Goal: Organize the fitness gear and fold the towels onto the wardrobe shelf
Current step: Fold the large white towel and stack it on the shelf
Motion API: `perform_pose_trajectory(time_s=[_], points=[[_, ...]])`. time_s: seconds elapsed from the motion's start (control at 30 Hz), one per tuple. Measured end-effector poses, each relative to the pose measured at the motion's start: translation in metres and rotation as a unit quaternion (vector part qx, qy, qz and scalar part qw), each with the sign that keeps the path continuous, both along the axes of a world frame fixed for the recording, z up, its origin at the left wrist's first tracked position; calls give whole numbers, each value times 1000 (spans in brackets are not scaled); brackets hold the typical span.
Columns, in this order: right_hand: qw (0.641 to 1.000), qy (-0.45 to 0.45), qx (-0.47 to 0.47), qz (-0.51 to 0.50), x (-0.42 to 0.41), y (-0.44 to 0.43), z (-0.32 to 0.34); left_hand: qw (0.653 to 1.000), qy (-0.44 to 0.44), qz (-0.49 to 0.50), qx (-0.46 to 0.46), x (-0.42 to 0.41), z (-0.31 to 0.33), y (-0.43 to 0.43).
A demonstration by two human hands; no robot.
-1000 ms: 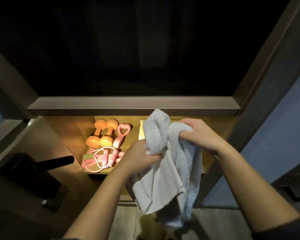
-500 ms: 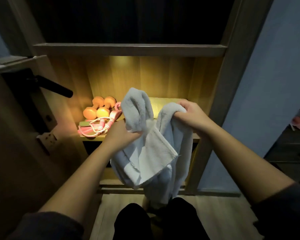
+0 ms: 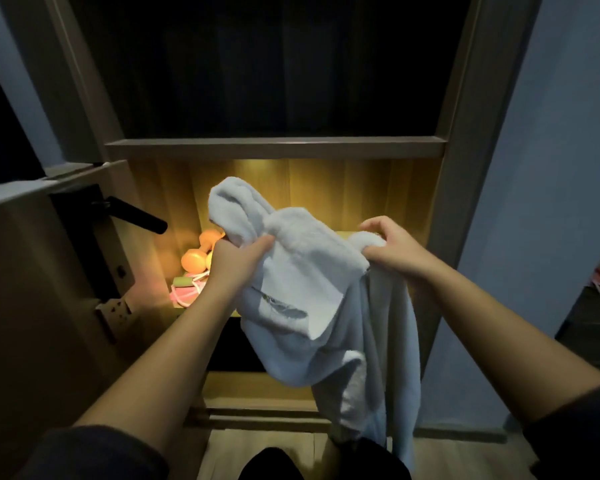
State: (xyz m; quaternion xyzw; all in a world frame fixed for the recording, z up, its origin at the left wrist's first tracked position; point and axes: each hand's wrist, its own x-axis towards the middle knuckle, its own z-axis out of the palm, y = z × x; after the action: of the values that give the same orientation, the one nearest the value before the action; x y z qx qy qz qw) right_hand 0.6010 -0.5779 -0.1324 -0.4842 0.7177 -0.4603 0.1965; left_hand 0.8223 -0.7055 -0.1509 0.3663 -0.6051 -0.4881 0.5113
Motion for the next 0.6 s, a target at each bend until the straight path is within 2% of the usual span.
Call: perform_pose_trajectory(time_s=[0.07,0.13,0.23,0.4,0.5,0.6], points=[[998,0,-30,57,2,-3,4,1000,-5,5,-6,-8,22,-6],[992,-47,-46,110,4,-3,12,999,-9,26,-17,-13,41,-12],[986,-80,-42,137,7,-3,25,997,-4,75,-13,-18,58,-17],[992,-2,-45,117,16,-11,27,995,-28,93,12,-22,61,-17],[996,29,-75,44,16,-20,24,995,-49,80,26,-23,57,-14],[994,-8,-109,-15,12,-21,24,994,-86,50,42,-21,55,-16]])
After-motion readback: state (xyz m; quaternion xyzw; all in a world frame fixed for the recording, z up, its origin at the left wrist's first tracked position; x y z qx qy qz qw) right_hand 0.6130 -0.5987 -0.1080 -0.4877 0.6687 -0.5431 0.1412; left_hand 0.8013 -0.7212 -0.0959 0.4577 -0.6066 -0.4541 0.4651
